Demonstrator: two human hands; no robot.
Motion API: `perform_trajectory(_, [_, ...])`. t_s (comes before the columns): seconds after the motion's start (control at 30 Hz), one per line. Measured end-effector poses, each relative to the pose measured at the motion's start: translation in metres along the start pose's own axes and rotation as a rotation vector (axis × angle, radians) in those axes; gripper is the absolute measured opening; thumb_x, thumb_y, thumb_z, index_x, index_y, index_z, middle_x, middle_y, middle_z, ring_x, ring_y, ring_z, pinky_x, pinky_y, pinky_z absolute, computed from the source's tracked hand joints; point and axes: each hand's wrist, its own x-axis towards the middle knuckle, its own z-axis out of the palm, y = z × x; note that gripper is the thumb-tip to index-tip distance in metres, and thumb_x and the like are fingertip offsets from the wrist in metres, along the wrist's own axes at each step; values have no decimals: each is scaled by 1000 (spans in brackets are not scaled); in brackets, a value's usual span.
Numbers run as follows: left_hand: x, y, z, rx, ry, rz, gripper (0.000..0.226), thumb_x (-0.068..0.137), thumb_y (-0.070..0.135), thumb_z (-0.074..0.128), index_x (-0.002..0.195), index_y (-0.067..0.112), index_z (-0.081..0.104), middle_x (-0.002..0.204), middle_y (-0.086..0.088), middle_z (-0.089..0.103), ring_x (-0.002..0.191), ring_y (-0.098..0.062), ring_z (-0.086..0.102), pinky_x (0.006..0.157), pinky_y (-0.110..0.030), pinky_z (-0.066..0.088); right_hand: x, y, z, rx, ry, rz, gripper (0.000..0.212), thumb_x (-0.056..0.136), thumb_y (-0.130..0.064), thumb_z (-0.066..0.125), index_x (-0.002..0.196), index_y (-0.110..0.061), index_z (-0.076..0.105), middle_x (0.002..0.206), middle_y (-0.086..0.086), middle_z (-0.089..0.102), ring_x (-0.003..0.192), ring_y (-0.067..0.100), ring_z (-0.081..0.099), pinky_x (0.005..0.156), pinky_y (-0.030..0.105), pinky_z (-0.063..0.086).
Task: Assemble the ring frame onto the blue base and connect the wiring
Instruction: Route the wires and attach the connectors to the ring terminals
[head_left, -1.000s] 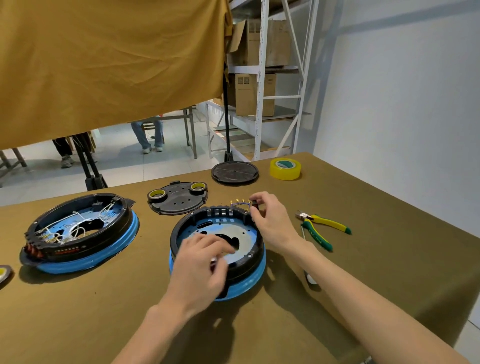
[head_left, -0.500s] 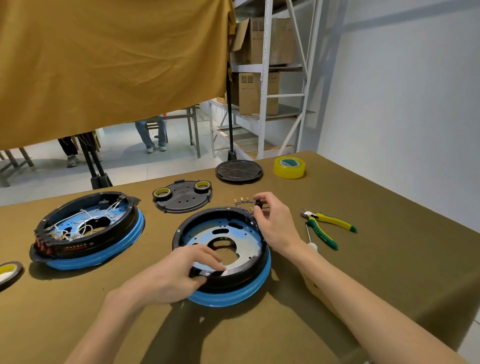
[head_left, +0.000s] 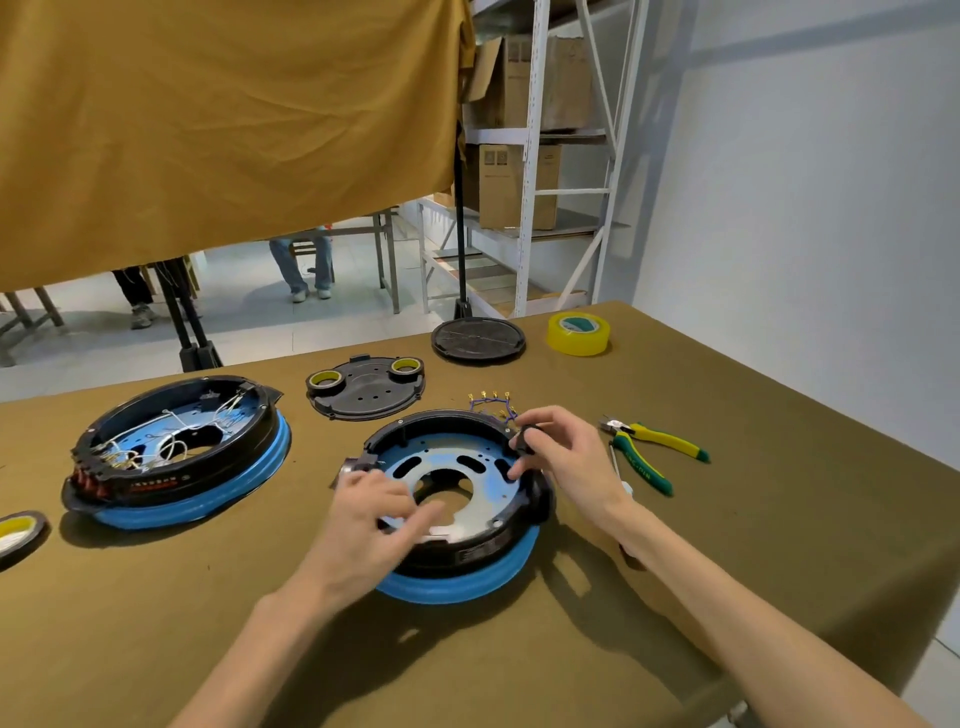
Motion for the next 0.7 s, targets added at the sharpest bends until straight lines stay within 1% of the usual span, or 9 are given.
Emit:
perform_trajectory(0.07, [1,-8,-10,118,61,21,50,91,66,48,74,28,76,84,20,61,95,-4,53,100,-39,37,-7,-1,-4,26,-29,-15,13,94,-17,64,106,-13,67,94,16,73,68,34,74,75,41,62])
perform_trajectory(0.2, [-1,35,14,76,121,83,35,99,55,51,95,32,77,97,24,61,101,-1,55,95,-32,42,-10,5,6,-296,-47,-186,16,91,-34,67,106,-32,67,96,-11,73,92,11,72,82,20,56])
perform_trajectory(0.27, [-4,56,38,76,63,92,33,96,61,53,110,38,73,105,26,61,103,2,55,95,-24,43,-4,6,8,-400,-42,-237,17,93,-31,68,110,-29,67,101,-16,71,99,6,68,86,21,56])
perform_trajectory(0.33, [-8,60,49,114,62,104,36,93,56,62,119,34,73,111,21,64,101,0,58,92,-25,48,-1,6,7,-419,-64,-217,17,95,-26,68,113,-25,67,104,-15,70,101,4,67,91,27,57])
perform_trajectory(0.4, [-9,52,43,114,53,127,28,89,37,75,117,29,77,108,15,69,95,-5,62,82,-33,56,-6,8,4,-477,-92,-249,19,96,-26,66,115,-25,66,106,-15,70,104,3,66,93,26,56])
perform_trajectory(0.47, [-11,36,32,108,0,149,27,89,26,77,116,31,78,107,16,68,98,-5,60,86,-33,51,-16,11,2,-533,-123,-298,22,96,-29,66,117,-24,65,107,-17,69,106,3,66,94,26,55])
perform_trajectory(0.53, [-17,19,19,100,-23,160,29,91,20,70,116,33,75,109,20,63,107,-3,55,97,-29,41,-30,12,0,-507,-143,-310,25,95,-32,67,119,-27,63,108,-19,68,107,5,66,95,25,54])
perform_trajectory(0.6, [-24,9,14,84,30,127,35,85,12,59,111,32,72,110,22,61,114,-2,52,103,-27,38,-42,10,2,-432,-148,-302,27,92,-35,70,118,-32,62,106,-20,69,106,7,67,91,21,53])
perform_trajectory(0.7, [-24,11,19,21,103,97,25,87,19,53,105,30,68,107,21,62,114,-1,54,103,-24,37,-52,1,8,-352,-160,-265,27,90,-38,72,115,-33,65,105,-19,70,106,10,67,90,18,50])
